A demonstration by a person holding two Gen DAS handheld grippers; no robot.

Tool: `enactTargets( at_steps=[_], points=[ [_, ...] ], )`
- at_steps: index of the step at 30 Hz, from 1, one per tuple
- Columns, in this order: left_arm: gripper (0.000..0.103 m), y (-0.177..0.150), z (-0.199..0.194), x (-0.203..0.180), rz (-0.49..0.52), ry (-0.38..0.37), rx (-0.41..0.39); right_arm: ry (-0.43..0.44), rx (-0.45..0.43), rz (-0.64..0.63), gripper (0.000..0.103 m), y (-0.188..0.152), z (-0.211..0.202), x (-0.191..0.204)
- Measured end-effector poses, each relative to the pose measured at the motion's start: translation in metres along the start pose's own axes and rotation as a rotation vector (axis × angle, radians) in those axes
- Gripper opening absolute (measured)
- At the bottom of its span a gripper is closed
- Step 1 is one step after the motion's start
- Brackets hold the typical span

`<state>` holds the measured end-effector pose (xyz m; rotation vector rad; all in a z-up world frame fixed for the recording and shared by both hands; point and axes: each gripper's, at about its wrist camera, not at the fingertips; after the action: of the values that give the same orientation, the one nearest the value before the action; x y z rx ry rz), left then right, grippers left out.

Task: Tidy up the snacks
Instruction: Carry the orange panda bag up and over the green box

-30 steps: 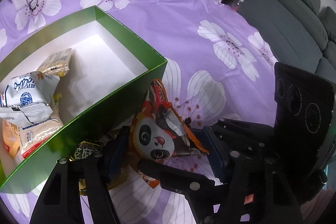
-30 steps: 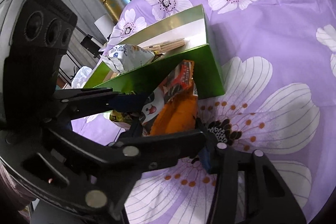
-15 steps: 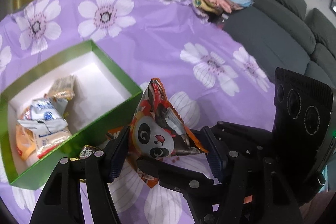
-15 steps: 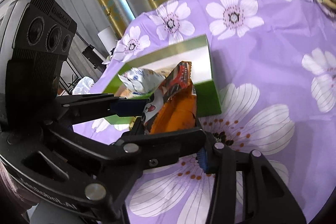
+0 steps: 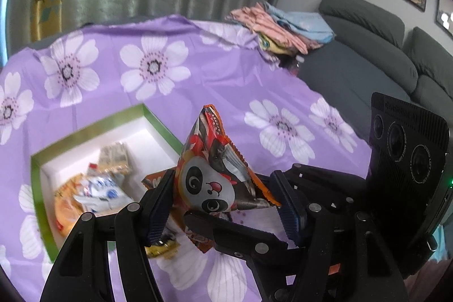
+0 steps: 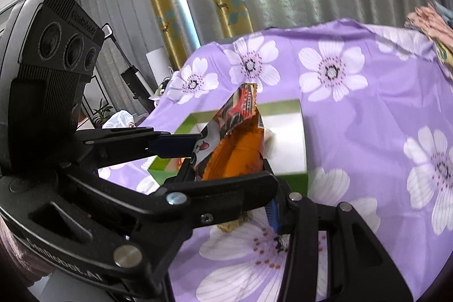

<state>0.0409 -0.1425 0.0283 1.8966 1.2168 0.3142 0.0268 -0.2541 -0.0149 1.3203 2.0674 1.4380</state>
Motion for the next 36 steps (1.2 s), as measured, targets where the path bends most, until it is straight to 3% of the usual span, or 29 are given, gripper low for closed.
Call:
enactTargets(
  at_steps=[16, 36],
  points=[
    [0.067, 0.054, -0.026, 0.033, -0.037, 0.003, -0.111, 0.003, -0.062, -0.122, 0.046, 0.076, 0.018, 0.014],
    [0.067, 0.037, 0.023, 0.067, -0.157, -0.063, -0.027, -0.023, 0.024, -0.080, 0.046, 0.058, 0.059, -0.005]
  ],
)
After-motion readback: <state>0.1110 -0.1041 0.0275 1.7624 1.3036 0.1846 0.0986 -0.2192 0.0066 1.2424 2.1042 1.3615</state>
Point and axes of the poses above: each gripper's, at about its wrist camera, not at the fingertips, and z roughly the way its jaws point, x to its left, y to its top, and after that the axes turned 1 degree about -x, right-handed
